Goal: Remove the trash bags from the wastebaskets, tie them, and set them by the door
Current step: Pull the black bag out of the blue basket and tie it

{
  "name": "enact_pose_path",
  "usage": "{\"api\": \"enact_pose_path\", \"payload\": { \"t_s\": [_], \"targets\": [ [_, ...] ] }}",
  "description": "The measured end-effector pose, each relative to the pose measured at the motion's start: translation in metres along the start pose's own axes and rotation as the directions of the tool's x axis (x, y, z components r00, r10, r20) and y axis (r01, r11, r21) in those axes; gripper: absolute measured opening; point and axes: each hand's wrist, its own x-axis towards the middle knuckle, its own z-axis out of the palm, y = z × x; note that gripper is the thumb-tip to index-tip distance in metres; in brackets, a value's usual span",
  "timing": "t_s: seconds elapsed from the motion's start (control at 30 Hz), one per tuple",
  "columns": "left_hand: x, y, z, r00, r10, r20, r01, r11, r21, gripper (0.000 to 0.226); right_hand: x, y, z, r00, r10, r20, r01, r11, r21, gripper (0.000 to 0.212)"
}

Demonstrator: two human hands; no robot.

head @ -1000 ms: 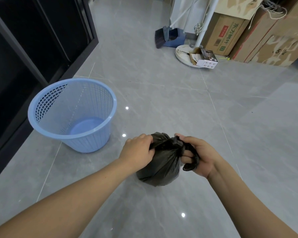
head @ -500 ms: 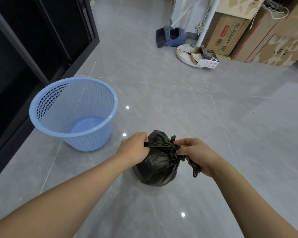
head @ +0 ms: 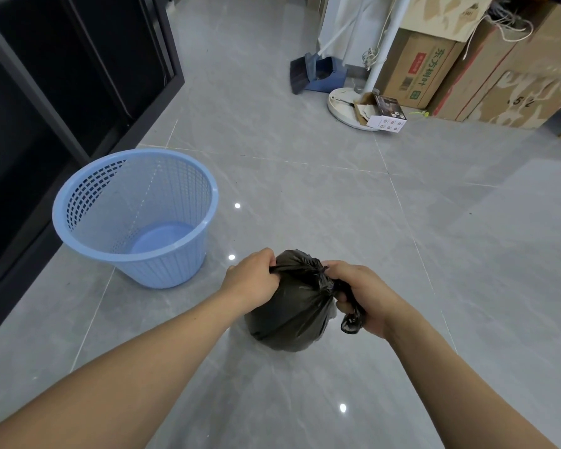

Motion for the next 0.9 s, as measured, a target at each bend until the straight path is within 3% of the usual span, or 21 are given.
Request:
{"api": "enact_pose_path", "payload": {
  "t_s": [0.13, 0.33, 0.4, 0.53, 0.63, 0.77, 0.9],
  "targets": [
    [0.001, -0.003, 0.001, 0.999, -0.033, 0.012, 0.033, 0.999, -0.028, 0.006, 0.001, 0.005, 0.002, 0.997, -0.069, -0.042, 0.069, 0.998, 0.006, 0.023],
    [0.002, -0.008, 0.0, 0.999, -0.044, 0.023, 0.046, 0.996, -0.077, 0.006, 0.003, 0.004, 0.005, 0.942, -0.286, -0.175, 0.23, 0.931, -0.284, 0.016],
    [0.001, -0.007, -0.001, 0.999, -0.041, 0.029, 0.044, 0.995, -0.084, 0.007, 0.002, 0.005, 0.005, 0.932, -0.327, -0.155, 0.275, 0.919, -0.281, 0.017],
    [0.003, -0.005, -0.003, 0.999, -0.032, 0.025, 0.034, 0.995, -0.097, 0.008, -0.003, 0.0, 0.008, 0.96, -0.258, -0.109, 0.242, 0.96, -0.145, 0.019],
    [0.004, -0.005, -0.006, 0.999, -0.037, 0.021, 0.039, 0.993, -0.115, 0.01, -0.007, -0.006, 0.008, 0.978, -0.197, -0.071, 0.189, 0.976, -0.112, 0.008],
    [0.006, -0.006, -0.011, 0.998, -0.066, 0.025, 0.069, 0.985, -0.158, 0.008, -0.003, -0.01, 0.004, 0.998, -0.032, -0.06, 0.022, 0.986, -0.166, 0.019],
    [0.007, -0.005, -0.013, 0.996, -0.073, 0.041, 0.08, 0.978, -0.194, 0.01, -0.006, -0.018, 0.008, 0.998, 0.032, 0.063, -0.018, 0.978, -0.207, 0.015]
  ]
}}
